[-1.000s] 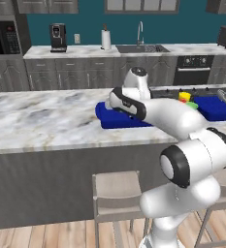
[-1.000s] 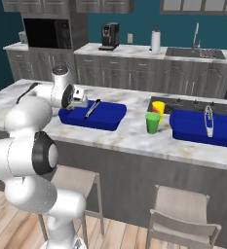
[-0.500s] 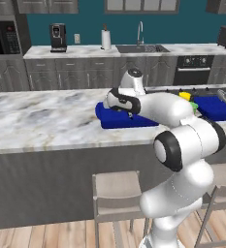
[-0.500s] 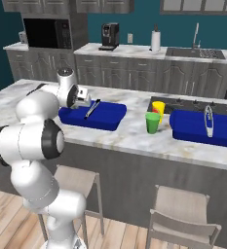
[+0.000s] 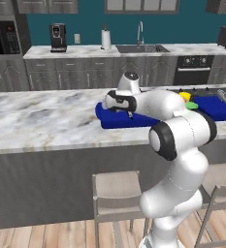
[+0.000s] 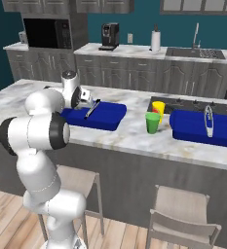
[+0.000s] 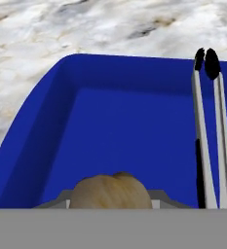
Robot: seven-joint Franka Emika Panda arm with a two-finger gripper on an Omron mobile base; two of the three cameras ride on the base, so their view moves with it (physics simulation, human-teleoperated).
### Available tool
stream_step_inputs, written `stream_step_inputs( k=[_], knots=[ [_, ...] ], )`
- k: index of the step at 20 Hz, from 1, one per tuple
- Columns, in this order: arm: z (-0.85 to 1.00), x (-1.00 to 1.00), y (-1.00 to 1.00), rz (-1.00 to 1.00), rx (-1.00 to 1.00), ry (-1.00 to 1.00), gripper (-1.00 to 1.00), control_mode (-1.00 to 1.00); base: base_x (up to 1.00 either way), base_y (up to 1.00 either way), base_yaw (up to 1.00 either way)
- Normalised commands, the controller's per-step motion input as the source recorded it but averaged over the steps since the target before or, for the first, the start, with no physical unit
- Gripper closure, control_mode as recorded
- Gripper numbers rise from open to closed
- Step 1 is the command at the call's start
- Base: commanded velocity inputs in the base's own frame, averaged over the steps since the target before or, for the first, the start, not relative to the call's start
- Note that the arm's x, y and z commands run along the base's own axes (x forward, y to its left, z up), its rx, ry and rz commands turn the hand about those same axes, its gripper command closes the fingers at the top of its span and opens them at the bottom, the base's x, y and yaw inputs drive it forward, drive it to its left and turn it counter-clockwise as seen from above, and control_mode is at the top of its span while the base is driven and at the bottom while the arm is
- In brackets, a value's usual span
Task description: Gather the garlic and bell pepper from the fridge and place them on a tray on the dining counter. Then gather the steaks from the fridge and place them on the other tray.
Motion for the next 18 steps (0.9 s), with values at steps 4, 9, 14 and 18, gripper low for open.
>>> stream_step_inputs(
  k=[4, 9, 14, 18],
  knots=[
    [-0.2, 0.28, 0.0, -0.02, 0.0, 0.0, 1.0, -1.0, 0.0, 0.0, 0.0],
    [-0.18, 0.29, 0.0, -0.02, 0.0, 0.0, 1.0, -1.0, 0.0, 0.0, 0.0],
    [-0.16, 0.29, 0.0, -0.02, 0.0, 0.0, 1.0, -1.0, 0.0, 0.0, 0.0],
    [-0.08, 0.28, 0.0, -0.02, 0.0, 0.0, -1.0, -1.0, 0.0, 0.0, 0.0]
  ],
)
